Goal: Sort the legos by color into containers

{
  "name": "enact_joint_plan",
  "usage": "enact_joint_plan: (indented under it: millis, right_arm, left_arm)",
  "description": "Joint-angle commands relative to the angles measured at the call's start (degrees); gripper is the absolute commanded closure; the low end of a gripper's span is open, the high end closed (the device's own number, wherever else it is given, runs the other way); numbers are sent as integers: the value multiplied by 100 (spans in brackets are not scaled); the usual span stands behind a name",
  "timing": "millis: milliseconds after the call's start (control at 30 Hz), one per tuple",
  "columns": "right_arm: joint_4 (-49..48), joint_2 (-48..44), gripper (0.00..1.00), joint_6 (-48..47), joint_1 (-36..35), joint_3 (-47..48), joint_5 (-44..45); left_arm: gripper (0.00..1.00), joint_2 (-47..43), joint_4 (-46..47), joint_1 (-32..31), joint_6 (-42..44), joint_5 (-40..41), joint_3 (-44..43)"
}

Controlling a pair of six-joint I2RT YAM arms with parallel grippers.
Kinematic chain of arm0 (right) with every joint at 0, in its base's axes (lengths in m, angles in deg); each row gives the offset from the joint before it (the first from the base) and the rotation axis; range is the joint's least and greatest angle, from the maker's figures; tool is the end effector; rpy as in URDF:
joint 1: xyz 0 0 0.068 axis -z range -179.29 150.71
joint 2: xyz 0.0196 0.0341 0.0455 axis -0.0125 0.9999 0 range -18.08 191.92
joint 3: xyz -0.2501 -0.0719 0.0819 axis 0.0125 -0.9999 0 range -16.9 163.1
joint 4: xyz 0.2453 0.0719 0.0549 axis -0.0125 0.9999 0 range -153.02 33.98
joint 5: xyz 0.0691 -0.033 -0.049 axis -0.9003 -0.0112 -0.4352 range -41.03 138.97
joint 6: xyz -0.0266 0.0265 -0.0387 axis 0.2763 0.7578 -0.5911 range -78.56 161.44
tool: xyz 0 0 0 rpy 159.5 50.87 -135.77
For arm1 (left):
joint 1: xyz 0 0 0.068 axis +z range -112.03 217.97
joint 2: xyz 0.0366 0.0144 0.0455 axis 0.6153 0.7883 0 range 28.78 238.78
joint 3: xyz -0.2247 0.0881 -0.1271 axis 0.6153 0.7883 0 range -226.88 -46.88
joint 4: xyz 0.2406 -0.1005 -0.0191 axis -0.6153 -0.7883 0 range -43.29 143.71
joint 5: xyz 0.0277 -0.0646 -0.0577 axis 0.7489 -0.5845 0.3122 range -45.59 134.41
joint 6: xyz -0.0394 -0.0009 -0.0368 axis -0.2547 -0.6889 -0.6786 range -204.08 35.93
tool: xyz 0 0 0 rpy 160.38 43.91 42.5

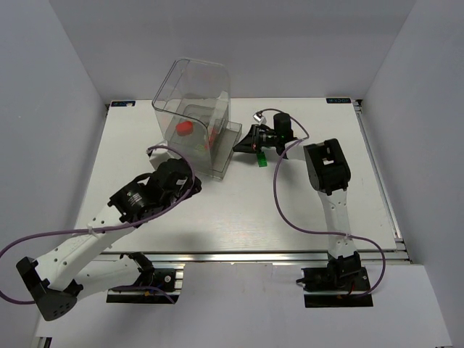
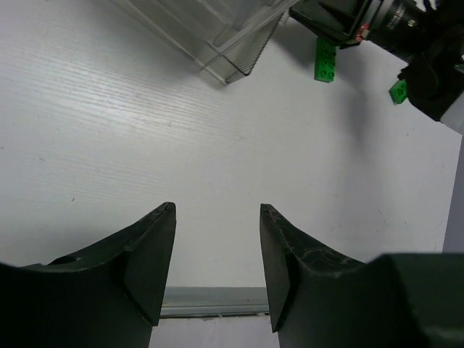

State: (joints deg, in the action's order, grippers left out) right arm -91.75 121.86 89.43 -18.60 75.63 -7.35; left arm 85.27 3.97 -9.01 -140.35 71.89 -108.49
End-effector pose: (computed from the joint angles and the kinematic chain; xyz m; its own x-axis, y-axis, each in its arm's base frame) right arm 0.4817 0.2003 0.1136 -0.8913 0.1243 -0.4360 -0.3960 0.2546 0.8822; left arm 0.1404 -0.1264 0.3410 -0.6191 -0.4180 -0.6648 -0.1627 0.8965 -0.4122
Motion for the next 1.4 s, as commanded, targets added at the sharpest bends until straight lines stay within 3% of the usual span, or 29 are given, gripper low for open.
enact_joint_plan:
  millis: [0,167,333,400,433,467,567,667,800,1033,1133,1200,1267,1367]
  right_arm:
    - [368,-239,100,-957,243,-297,7]
    - [833,-353,100,-1370,349,-306,-90]
    - [1158,-371,100,-1652,498,-166,-90]
    - [1370,-353,89,-1783,533,-69,-186]
    - [1457,-345,80,-1836,542,-34,-230]
    - [1649,-336,64,-1915,568,10,-283]
    - [1993,-353,38,-2319,569,168,-459]
    - [2581,-485,30,-2897,604,265,-565]
    - [4142,-949,30,-4312,604,388,-425]
    - [5877,-1811,28,-6888,586,590,303]
    - [5809,-2408,23,-7513,613,223,1217]
    - [5117,-2934,11,-7541,656,-381,1744]
    - [4686,-3147,11,-7550,814,-665,1843]
    - [5068,-3105,11,-7716,1016,-510,1546]
  left_arm:
    - [39,-261,-273,14,-585,292,253]
    - [26,-472,-852,14,-1148,538,517]
    - [22,-385,-1485,14,-1755,670,606]
    - [19,-262,-1626,14,-1966,697,614]
    - [18,-226,-1714,14,-2036,697,641]
    - [17,-174,-1767,14,-2098,697,658]
    - [14,-51,-1899,14,-2440,706,737]
    - [11,-85,-2031,66,-2880,758,834]
    - [8,-217,-2110,119,-3328,785,1010]
    - [9,-314,-1891,435,-3557,469,1633]
    - [9,-191,-1873,716,-3575,363,1792]
    - [10,27,-1926,857,-3645,371,1775]
    - [10,230,-1908,1085,-3637,415,1643]
    - [8,731,-1865,1480,-3540,538,1345]
